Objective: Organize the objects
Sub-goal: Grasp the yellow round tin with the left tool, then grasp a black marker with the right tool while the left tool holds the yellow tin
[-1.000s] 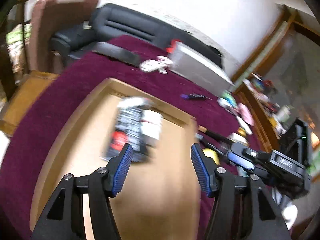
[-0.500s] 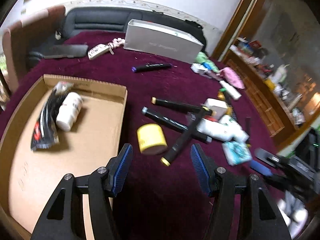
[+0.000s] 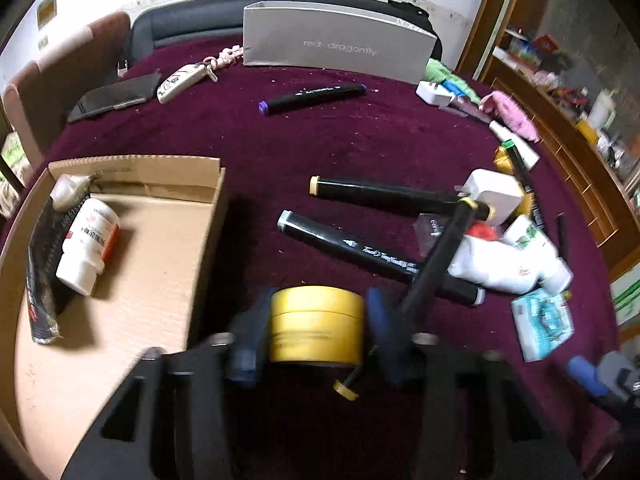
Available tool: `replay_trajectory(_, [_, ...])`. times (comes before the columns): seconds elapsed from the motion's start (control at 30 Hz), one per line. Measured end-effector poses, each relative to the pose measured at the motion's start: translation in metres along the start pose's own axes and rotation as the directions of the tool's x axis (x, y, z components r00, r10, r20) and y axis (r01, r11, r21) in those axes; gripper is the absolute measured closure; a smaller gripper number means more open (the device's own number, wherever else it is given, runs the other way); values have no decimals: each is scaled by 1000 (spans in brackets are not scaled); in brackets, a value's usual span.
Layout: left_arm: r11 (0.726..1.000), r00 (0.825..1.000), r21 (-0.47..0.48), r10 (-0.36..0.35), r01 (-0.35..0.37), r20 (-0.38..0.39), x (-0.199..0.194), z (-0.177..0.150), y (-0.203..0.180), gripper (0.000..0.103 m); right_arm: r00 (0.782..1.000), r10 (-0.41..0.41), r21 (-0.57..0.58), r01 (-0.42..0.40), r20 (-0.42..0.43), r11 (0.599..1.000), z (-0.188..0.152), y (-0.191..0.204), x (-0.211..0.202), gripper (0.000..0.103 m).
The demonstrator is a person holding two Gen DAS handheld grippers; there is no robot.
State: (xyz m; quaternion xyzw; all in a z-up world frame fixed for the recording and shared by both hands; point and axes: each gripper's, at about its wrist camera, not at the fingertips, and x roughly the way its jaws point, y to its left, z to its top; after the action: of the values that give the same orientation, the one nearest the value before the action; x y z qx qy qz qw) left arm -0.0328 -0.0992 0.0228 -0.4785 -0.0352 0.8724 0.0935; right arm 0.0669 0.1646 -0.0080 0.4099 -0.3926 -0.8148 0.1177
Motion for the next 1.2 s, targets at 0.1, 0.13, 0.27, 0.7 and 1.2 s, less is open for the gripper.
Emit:
replay_trajectory(0.1, [996, 997, -33, -79, 79, 18, -13, -5, 7, 69, 1000, -5, -7, 5, -12, 1000, -1, 4, 6, 45])
replay_trajectory(0.13, [995, 995, -36, -94, 94, 24, -17, -7, 9, 69, 1000, -8, -10, 8, -19, 1000, -2, 6, 9, 45])
replay_trajectory(0.27, [986, 988, -62, -151, 152, 22, -28, -18, 17, 69, 998, -20, -28, 19, -61, 999, -5, 18, 27, 45])
replay_trajectory(0.7, [985, 986, 42, -166, 165, 14, -48, -50, 9, 66, 977, -162, -155, 141, -138, 978, 4, 77, 117, 45])
replay_trajectory(1.2, [993, 994, 110, -54, 43, 100, -47, -60, -7, 69, 961, -221, -170, 193, -164, 966, 13, 70, 128, 89])
